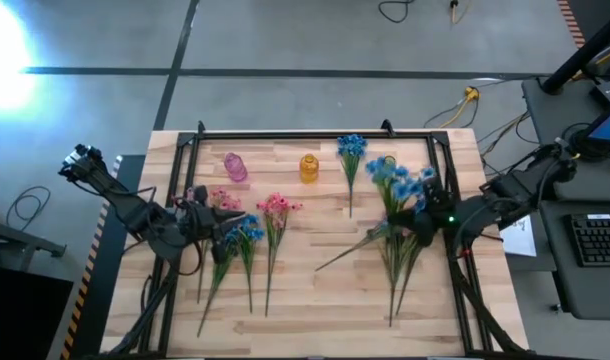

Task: Sort flowers into vase by color
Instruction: Put the bottom right blue flowers into the violet vase

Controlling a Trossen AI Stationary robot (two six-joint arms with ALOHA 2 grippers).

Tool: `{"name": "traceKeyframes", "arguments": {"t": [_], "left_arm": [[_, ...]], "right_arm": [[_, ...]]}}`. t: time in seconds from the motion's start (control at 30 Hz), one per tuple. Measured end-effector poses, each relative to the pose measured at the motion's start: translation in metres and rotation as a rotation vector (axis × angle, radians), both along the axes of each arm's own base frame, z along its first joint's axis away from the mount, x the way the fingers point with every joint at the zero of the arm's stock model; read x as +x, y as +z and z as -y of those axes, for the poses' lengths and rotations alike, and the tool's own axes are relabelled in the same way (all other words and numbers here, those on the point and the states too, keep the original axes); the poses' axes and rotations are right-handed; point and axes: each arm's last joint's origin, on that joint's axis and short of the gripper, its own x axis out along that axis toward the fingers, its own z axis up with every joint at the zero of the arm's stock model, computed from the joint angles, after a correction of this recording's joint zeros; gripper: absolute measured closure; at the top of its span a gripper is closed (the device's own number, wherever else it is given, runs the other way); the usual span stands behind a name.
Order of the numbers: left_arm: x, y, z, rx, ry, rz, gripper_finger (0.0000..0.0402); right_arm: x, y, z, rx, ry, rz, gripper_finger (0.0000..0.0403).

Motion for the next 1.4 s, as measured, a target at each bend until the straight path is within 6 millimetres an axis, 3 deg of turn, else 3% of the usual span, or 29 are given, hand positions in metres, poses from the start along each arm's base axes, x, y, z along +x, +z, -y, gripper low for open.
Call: {"name": "traceKeyframes", "arguments": {"t": [0.13,0.3,0.4,0.5,0.63,0.8,0.97,1.23,1.4], "left_arm": [[0.005,-0.003,0.004,0.001,0.000,-0.001,0.0365],[0.011,-0.007,0.008,0.014,0.000,-0.018,0.0365],[0.014,-0.008,0.011,0.007,-0.006,-0.014,0.0365],[0.018,-0.010,0.015,-0.017,-0.065,-0.023,0.0365],[0.028,-0.013,0.023,-0.033,-0.146,-0.031,0.0365],[0.057,-0.021,0.029,-0.006,-0.116,0.010,0.0360],[0.097,-0.049,0.030,-0.008,-0.151,-0.020,0.0319],[0.155,-0.111,0.014,0.007,-0.059,-0.031,0.0214],[0.177,-0.146,0.007,0.037,-0.054,-0.003,0.0193]], "right_arm": [[0.007,-0.017,0.000,-0.117,-0.109,-0.033,0.0381],[0.018,-0.057,-0.006,-0.088,-0.117,-0.200,0.0381],[0.015,-0.064,-0.007,-0.153,-0.229,-0.142,0.0381],[0.015,-0.082,-0.007,-0.070,-0.165,-0.244,0.0381],[0.012,-0.093,-0.007,-0.066,-0.180,-0.258,0.0381],[0.010,-0.092,-0.005,-0.087,-0.171,-0.245,0.0381],[0.010,-0.087,-0.006,-0.098,-0.133,-0.227,0.0381],[0.014,-0.075,-0.008,-0.149,-0.070,-0.176,0.0381],[0.016,-0.074,-0.009,-0.166,-0.053,-0.164,0.0381]]}}
